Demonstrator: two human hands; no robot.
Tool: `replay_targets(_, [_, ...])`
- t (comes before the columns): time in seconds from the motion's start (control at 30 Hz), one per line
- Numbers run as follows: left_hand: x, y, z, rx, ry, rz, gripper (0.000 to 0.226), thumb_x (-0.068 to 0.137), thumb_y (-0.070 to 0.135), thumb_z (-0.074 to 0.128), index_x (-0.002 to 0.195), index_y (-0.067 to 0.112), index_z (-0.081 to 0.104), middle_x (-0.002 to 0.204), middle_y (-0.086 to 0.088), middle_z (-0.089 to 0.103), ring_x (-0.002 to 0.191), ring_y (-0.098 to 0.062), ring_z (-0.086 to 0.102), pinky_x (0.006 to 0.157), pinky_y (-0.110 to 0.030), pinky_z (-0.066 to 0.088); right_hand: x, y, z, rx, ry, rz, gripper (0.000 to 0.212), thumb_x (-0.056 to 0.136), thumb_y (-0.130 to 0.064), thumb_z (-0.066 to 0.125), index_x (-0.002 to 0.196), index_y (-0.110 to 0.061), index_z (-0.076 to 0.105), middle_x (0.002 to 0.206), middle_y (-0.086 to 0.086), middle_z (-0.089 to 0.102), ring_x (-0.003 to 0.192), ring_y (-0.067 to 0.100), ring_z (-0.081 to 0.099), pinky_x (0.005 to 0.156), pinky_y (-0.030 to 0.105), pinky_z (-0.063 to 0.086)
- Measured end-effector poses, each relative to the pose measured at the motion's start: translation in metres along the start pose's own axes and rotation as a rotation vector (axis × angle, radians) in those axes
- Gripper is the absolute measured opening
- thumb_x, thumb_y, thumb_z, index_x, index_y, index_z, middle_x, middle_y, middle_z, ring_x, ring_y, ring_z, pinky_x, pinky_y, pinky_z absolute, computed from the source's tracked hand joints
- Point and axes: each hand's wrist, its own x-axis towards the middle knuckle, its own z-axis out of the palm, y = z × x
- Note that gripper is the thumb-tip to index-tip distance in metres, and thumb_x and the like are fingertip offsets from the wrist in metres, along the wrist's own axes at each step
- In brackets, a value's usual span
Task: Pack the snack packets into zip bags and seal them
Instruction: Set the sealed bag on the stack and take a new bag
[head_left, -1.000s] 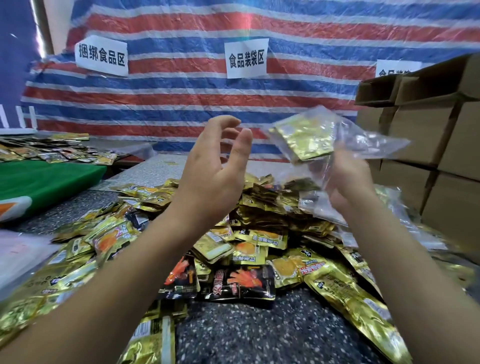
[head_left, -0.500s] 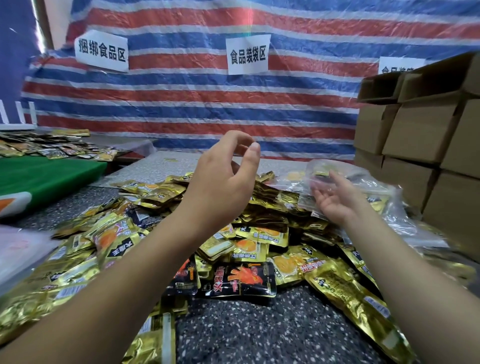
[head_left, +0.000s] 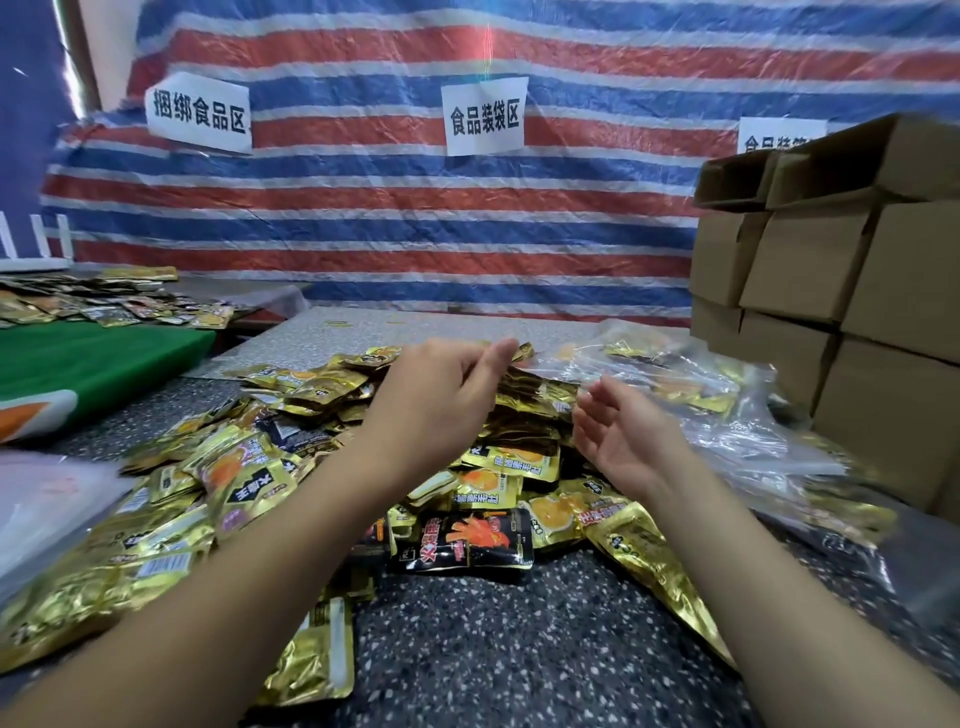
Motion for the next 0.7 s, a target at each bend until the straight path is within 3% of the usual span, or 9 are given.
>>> replay_targets(0.1, [-0.016, -0.005, 0.002, 0.009, -0.026, -0.075, 0.062, 0.101, 0.045, 0.041, 0.062, -0.002, 0.054, 0.052, -0.015, 0.052, 0.044, -0.014, 0.039, 0.048, -0.034, 0.031, -0.017, 0.003, 0.005, -0.005, -0.02, -0.011, 0.039, 0.105, -0.034, 0.044, 0.069, -0.019, 0.049, 0.057, -0.004, 0.054, 0.051, 0.01, 0.055, 0.055, 0.025, 0.049])
replay_targets(0.2, [-0.04, -0.018, 0.0, 0.037, -0.005, -0.118, 0.035, 0.1, 0.033, 0.053, 0.074, 0.012, 0.061, 0.057, 0.006, 0.053, 0.045, -0.005, 0.043, 0.047, -0.023, 0.029, -0.037, 0.008, 0.013, 0.033, -0.015, -0.017, 0.047, 0.105, -0.038, 0.043, 0.062, -0.02, 0.045, 0.051, -0.005, 0.045, 0.044, 0.01, 0.045, 0.047, 0.023, 0.043])
replay_targets(0.27, [-0.055, -0.027, -0.002, 0.042, -0.013, -0.148, 0.021, 0.099, 0.028, 0.055, 0.08, 0.024, 0.06, 0.065, 0.01, 0.057, 0.05, -0.001, 0.048, 0.045, -0.018, 0.029, -0.051, 0.013, 0.016, 0.016, -0.011, -0.034, 0.047, 0.105, -0.041, 0.042, 0.062, -0.021, 0.044, 0.05, -0.005, 0.043, 0.045, 0.011, 0.042, 0.047, 0.024, 0.039])
replay_targets(0.33, [-0.066, -0.034, -0.004, 0.047, -0.004, -0.163, 0.031, 0.1, 0.035, 0.05, 0.072, 0.029, 0.058, 0.057, 0.007, 0.055, 0.046, -0.005, 0.046, 0.044, -0.023, 0.031, -0.063, 0.02, 0.019, -0.035, -0.001, -0.06, 0.045, 0.105, -0.041, 0.042, 0.066, -0.019, 0.046, 0.051, -0.005, 0.046, 0.048, 0.011, 0.044, 0.05, 0.024, 0.04])
replay_targets(0.43, [-0.078, -0.036, -0.004, 0.064, 0.003, -0.195, 0.06, 0.097, 0.053, 0.035, 0.057, 0.014, 0.058, 0.05, 0.002, 0.056, 0.046, -0.009, 0.049, 0.05, -0.032, 0.037, -0.078, 0.036, 0.023, -0.137, -0.029, -0.123, 0.036, 0.104, -0.035, 0.046, 0.076, -0.014, 0.054, 0.061, -0.003, 0.056, 0.054, 0.009, 0.052, 0.053, 0.023, 0.045])
replay_targets(0.5, [-0.084, -0.04, -0.002, 0.036, 0.018, -0.221, 0.064, 0.098, 0.051, 0.037, 0.055, 0.008, 0.057, 0.047, 0.004, 0.055, 0.046, -0.011, 0.05, 0.05, -0.032, 0.037, -0.086, 0.049, 0.024, -0.135, -0.098, -0.168, 0.024, 0.103, -0.024, 0.049, 0.085, -0.011, 0.058, 0.067, -0.002, 0.059, 0.056, 0.008, 0.055, 0.053, 0.022, 0.047])
replay_targets(0.63, [-0.095, -0.045, -0.002, 0.034, -0.005, -0.214, 0.027, 0.099, 0.029, 0.055, 0.08, 0.015, 0.067, 0.061, 0.008, 0.062, 0.049, -0.004, 0.052, 0.049, -0.029, 0.041, -0.094, 0.066, 0.024, -0.236, -0.122, -0.179, 0.038, 0.104, -0.038, 0.043, 0.076, -0.013, 0.052, 0.05, -0.005, 0.046, 0.046, 0.01, 0.049, 0.046, 0.02, 0.043])
replay_targets(0.7, [-0.097, -0.044, -0.004, 0.031, 0.003, -0.228, 0.021, 0.1, 0.027, 0.055, 0.085, 0.017, 0.067, 0.063, 0.004, 0.062, 0.05, -0.005, 0.052, 0.049, -0.03, 0.043, -0.097, 0.07, 0.025, -0.26, -0.097, -0.121, 0.048, 0.104, -0.045, 0.039, 0.066, -0.015, 0.045, 0.047, -0.002, 0.04, 0.042, 0.013, 0.046, 0.043, 0.021, 0.04])
